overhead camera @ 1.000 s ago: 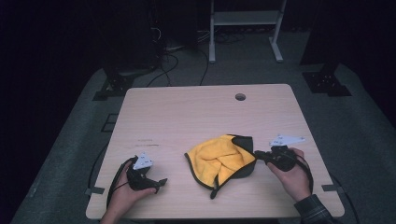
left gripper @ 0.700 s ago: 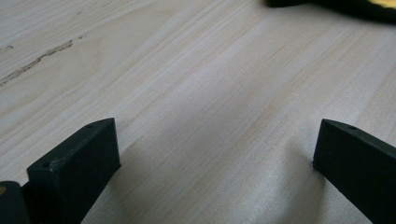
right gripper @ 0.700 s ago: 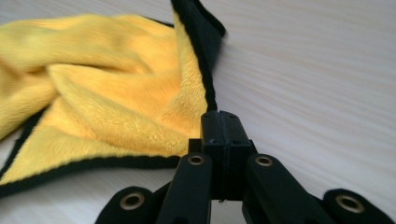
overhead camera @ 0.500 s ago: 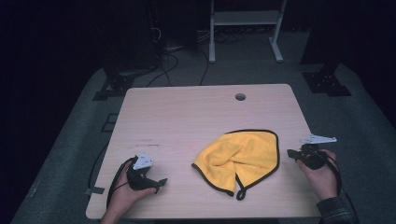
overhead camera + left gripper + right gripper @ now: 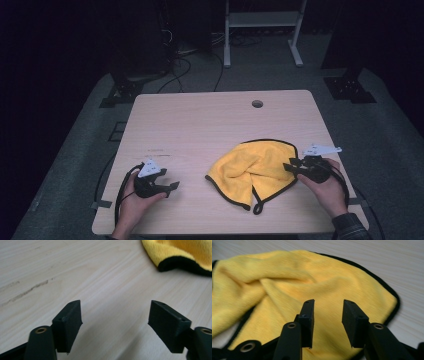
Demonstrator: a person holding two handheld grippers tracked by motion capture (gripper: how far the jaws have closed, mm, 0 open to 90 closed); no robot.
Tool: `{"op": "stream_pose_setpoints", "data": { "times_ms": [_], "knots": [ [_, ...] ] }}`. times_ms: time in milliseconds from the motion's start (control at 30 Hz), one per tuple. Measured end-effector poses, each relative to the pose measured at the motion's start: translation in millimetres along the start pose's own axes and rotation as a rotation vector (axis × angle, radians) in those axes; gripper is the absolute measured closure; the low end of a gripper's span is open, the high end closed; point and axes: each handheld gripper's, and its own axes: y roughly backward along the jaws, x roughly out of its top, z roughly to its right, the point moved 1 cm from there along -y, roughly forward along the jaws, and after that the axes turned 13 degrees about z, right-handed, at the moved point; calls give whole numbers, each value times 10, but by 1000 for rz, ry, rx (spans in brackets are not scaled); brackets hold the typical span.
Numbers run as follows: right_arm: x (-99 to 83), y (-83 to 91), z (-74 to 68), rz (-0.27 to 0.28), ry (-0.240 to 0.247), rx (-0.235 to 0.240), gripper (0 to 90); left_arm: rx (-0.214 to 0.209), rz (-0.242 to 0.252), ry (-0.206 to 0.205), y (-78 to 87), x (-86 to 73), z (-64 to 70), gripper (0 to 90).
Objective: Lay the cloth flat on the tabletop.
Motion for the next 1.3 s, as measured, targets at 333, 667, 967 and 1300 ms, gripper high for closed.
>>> {"op": "stream_pose_setpoints", "data": {
  "times_ms": [333, 667, 967, 1300],
  "knots": [
    [249, -466, -615, 20, 51, 174, 503, -7, -28, -22, -296, 140, 16, 335],
    [507, -1028, -1062, 5, 112, 253, 468, -23, -29, -28, -418, 226, -2, 403],
    [488, -1538, -1182, -72, 154, 248, 458, -27, -10, -37, -508, 300, 4, 419],
    [348, -1601, -1291, -131, 223, 218, 639, -19, -7, -46, -491, 308, 5, 418]
  ]
}}
